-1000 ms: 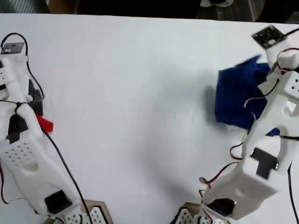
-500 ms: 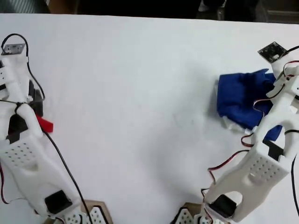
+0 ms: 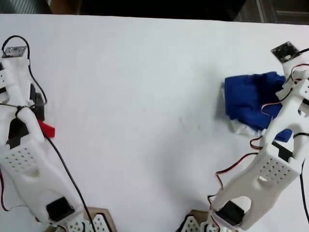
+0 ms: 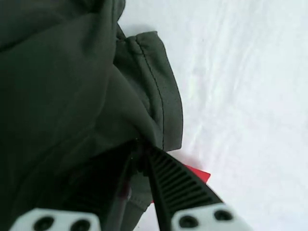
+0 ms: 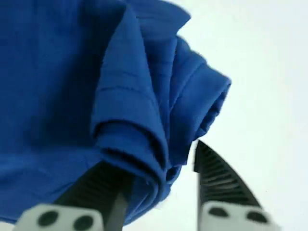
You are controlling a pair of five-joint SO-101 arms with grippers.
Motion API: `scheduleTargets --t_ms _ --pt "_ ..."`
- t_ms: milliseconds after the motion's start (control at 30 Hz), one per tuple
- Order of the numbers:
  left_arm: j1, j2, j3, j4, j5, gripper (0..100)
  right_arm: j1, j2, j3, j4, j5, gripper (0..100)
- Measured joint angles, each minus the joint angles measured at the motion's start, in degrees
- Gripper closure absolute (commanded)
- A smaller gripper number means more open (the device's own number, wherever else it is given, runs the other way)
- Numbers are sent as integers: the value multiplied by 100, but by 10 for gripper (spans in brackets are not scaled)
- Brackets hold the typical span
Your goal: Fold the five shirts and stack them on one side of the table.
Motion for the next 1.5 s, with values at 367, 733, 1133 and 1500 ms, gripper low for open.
scheduleTargets --t_ms 367,733,1133,1500 --pt "0 0 0 0 0 973 -712 -501 -571 1890 -1222 849" --pt "0 0 0 0 0 973 -1855 -1266 1143 2277 -1591 847" --pt "-9 0 0 0 0 973 -1477 -2514 4202 589 -1090 847" --pt "-9 0 0 0 0 973 -1073 -4273 4369 -70 -1248 843"
